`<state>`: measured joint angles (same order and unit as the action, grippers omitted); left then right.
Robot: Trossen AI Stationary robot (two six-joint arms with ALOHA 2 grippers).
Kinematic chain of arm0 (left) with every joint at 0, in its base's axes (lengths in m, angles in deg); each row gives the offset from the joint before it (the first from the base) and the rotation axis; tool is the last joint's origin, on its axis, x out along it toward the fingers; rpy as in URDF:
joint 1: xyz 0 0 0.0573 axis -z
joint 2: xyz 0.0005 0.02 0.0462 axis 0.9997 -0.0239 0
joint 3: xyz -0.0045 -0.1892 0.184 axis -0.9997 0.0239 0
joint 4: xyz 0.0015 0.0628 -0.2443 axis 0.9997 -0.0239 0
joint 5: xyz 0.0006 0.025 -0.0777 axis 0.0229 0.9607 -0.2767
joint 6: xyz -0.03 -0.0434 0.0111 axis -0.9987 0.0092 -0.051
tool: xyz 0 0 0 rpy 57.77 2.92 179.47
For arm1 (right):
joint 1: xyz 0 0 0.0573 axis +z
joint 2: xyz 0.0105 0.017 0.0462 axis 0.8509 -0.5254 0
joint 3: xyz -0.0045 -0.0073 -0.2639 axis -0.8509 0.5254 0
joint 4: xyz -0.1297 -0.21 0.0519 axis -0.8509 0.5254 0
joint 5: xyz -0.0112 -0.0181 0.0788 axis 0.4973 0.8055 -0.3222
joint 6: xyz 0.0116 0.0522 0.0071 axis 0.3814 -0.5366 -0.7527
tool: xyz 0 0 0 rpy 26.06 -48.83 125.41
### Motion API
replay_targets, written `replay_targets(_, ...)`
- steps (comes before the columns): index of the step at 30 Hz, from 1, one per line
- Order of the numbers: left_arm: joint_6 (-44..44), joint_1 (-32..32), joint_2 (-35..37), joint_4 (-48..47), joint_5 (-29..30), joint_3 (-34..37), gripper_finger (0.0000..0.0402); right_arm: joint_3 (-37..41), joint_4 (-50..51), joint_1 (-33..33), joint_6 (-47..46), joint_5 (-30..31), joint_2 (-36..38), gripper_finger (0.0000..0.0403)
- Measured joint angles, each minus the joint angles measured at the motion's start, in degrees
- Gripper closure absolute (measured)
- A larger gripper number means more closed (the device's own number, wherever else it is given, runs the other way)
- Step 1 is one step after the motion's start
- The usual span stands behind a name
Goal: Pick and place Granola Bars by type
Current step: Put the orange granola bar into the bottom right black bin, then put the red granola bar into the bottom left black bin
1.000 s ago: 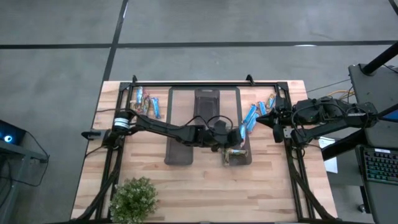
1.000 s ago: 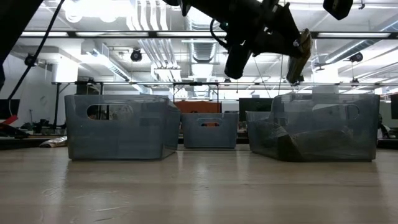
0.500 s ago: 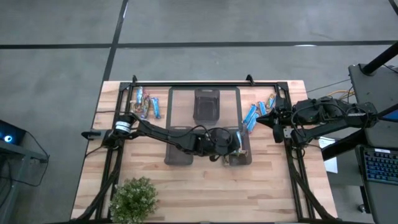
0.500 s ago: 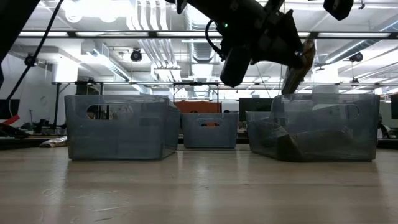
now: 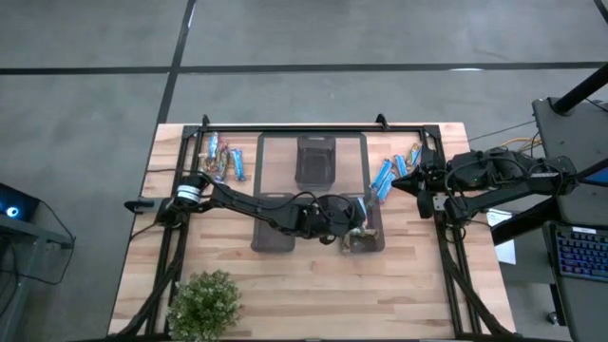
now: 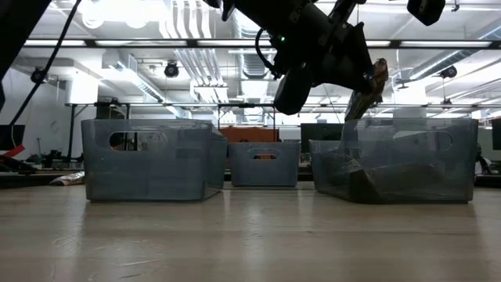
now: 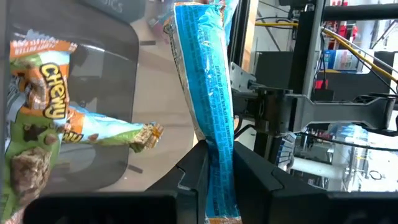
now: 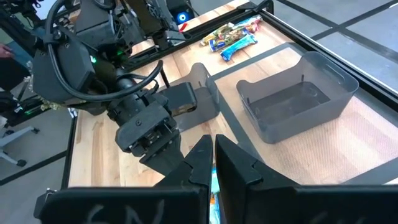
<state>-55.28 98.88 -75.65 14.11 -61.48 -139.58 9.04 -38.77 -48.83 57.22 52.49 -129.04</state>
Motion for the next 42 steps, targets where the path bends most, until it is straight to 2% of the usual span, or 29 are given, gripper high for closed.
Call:
replay_targets(10, 1.3, 0.0, 0.0, 0.6, 0.0, 0.0, 0.0351, 0.0, 0.0, 0.0, 0.2, 0.0, 0.0, 0.039)
replay_targets(19, 0.9, 0.0, 0.1, 0.4, -0.9, 0.0, 0.0289, 0.0, 0.0, 0.0, 0.2, -0.2, 0.0, 0.039)
replay_targets(23, 0.6, 0.0, 0.1, 0.4, -1.5, 0.0, 0.0274, 0.0, 0.0, 0.0, 0.2, -0.2, 0.0, 0.039)
replay_targets(42, 3.4, 0.0, 0.1, 0.4, -3.8, 0.0, 0.0274, 0.0, 0.0, 0.0, 0.2, -0.1, 0.0, 0.039)
